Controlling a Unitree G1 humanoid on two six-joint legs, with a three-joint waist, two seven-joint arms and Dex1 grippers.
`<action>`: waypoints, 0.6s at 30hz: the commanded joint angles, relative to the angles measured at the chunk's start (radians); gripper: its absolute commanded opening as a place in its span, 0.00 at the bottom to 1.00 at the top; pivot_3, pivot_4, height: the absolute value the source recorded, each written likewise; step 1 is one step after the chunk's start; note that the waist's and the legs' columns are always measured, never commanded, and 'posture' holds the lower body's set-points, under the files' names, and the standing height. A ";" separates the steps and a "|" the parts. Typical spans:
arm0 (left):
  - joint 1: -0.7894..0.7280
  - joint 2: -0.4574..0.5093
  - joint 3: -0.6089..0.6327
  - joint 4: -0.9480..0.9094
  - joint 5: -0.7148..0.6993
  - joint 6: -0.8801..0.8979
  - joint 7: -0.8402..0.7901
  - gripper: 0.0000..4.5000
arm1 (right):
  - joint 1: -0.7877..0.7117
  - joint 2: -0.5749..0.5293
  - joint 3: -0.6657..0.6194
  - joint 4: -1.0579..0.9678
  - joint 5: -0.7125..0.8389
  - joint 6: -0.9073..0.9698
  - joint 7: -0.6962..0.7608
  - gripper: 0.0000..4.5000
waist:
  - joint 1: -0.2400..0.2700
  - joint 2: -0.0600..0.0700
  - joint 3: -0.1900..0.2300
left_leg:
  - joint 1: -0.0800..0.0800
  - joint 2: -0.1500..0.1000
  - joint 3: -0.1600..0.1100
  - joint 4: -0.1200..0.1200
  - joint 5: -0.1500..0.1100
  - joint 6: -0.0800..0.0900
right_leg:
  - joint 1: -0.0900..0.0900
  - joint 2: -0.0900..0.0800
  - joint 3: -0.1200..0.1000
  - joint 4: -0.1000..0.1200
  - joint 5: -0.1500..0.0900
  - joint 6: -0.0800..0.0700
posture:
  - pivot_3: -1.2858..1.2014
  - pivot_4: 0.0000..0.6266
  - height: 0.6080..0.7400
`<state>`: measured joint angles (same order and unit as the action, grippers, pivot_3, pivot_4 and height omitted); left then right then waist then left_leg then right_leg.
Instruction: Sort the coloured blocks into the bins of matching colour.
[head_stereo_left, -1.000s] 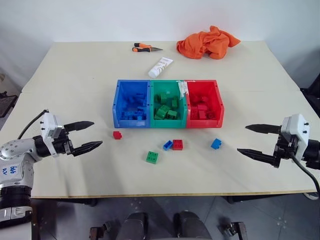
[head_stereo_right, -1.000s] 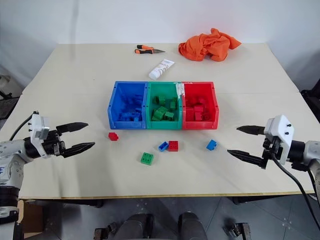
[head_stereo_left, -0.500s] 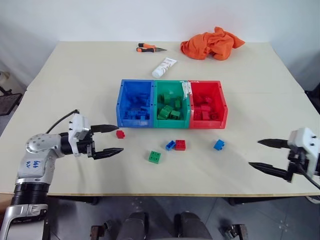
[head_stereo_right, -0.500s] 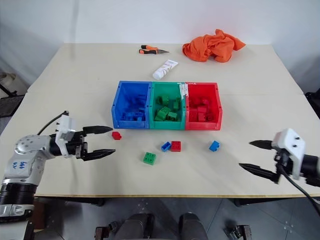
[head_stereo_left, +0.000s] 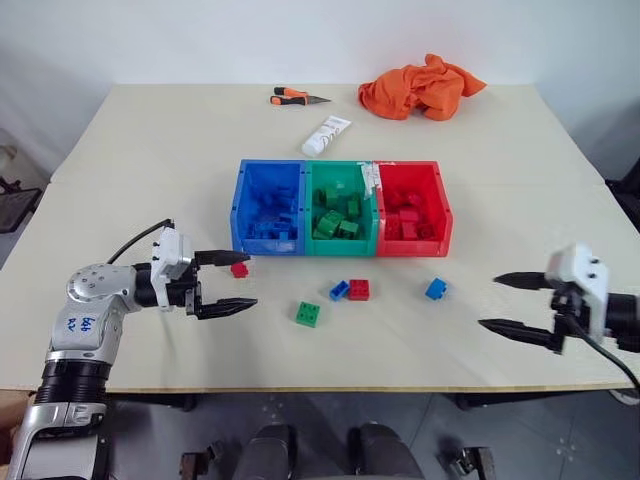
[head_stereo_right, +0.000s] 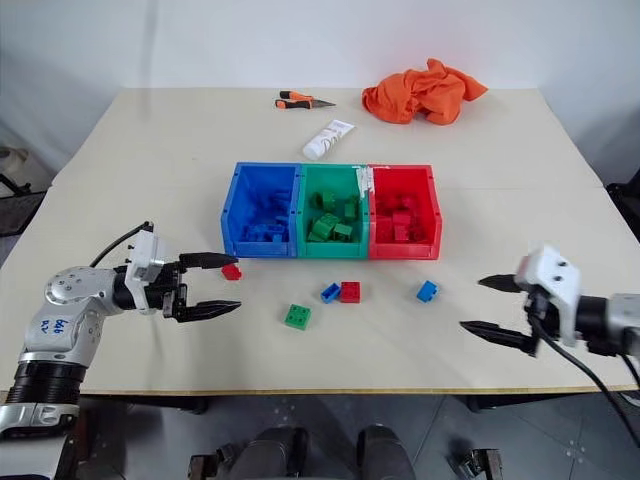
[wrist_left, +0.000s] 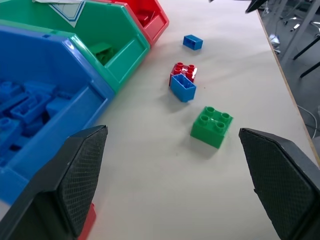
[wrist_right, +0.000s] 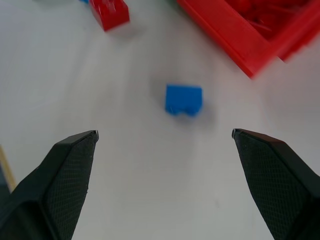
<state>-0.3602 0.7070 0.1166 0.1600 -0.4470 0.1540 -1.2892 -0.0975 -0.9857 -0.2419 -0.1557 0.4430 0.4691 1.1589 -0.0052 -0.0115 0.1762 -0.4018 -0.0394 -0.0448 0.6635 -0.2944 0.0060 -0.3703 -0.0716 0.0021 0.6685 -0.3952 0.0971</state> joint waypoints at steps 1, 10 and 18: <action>0.039 0.017 0.042 -0.095 -0.039 0.032 0.029 0.99 | -0.101 0.060 0.094 0.101 -0.045 -0.035 -0.022 1.00 | 0.001 0.000 0.000 | 0.000 0.000 0.000 0.000 0.000 0.000 | 0.000 0.000 0.000 0.000 0.000 0.000 | 0.52 0.24 1.00; 0.160 0.037 0.105 -0.223 -0.069 0.083 0.087 0.99 | -0.236 0.182 0.247 0.309 -0.140 -0.163 0.004 1.00 | 0.002 0.000 0.000 | -0.001 0.000 0.000 0.000 0.000 0.000 | -0.001 -0.001 0.000 0.000 0.000 0.000 | 0.52 0.24 1.00; 0.184 0.039 0.120 -0.258 -0.081 0.107 0.107 1.00 | -0.199 0.182 0.266 0.316 -0.170 -0.195 0.016 0.57 | 0.002 0.000 0.000 | 0.000 0.000 0.000 0.000 0.000 0.000 | -0.001 -0.001 0.000 0.000 0.000 0.000 | 0.52 0.24 1.00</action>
<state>-0.1834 0.7292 0.2127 -0.0679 -0.5063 0.2609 -1.1869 -0.3261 -0.8020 0.0194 0.1604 0.2767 0.2679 1.1660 -0.0034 -0.0111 0.1760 -0.4019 -0.0396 -0.0451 0.6634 -0.2948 0.0057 -0.3707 -0.0721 0.0018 0.6687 -0.3951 0.0973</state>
